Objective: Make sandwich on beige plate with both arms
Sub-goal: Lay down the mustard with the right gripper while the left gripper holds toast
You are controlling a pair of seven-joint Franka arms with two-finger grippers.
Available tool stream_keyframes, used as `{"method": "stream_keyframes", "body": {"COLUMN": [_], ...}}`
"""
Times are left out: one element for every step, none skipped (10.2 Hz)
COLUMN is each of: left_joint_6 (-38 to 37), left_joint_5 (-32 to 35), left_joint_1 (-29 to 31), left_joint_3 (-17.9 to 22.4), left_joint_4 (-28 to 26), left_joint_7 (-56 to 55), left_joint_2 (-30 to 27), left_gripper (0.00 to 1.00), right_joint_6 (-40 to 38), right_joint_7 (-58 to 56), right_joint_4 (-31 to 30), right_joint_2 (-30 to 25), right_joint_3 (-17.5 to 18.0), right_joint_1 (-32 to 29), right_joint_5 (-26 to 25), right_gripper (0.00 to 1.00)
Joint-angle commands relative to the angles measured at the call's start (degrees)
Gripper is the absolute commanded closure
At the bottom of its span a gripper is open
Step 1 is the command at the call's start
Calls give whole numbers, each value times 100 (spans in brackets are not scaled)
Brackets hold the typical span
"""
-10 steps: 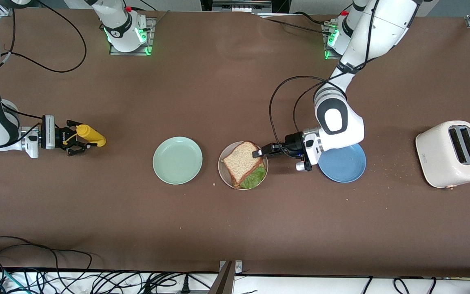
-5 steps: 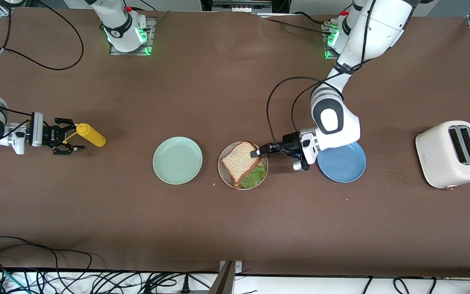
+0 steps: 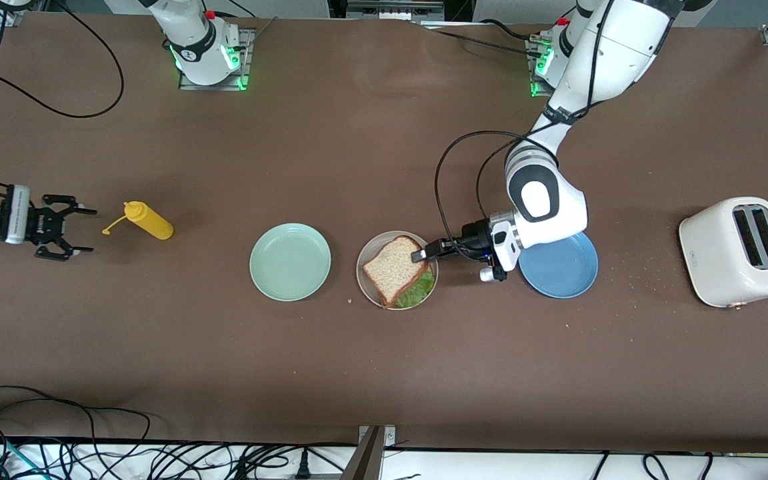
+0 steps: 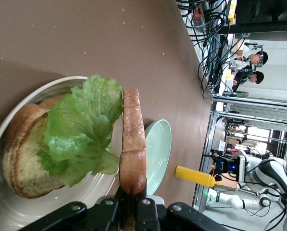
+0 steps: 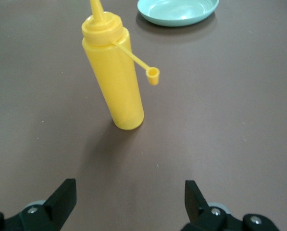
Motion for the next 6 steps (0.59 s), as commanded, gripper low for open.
{"method": "stream_keyframes", "body": {"left_joint_6": [219,229,229,229,324,612], "left_joint_5": [-261,-252,-208,-190,-182,-199], "left_joint_1": [-82,-82,-82,-82,-82,-82], "left_joint_3": [7,7,16,16,16,16], "left_joint_4": [243,252,269,270,270,252], "left_joint_7": [216,216,216,225,234,338], "left_joint_2": [180,198,198,198,207,207], "left_gripper": [100,100,67,40,4,0], "right_joint_6": [-364,-434,-513,-531,-540,-540], "right_joint_7": [900,1217,1577,1963,2367,2780], "right_joint_4": [753,938,1036,1106,1211,1291], "right_joint_2": [-14,-23,-49,-119,-206,-329], "right_joint_3": [27,36,44,71,71,79], "right_joint_1": [16,25,34,34,86,113], "right_joint_5": [-377,-448,-449,-457,-544,-658], "right_gripper": [0,0,0,0,0,0]}}
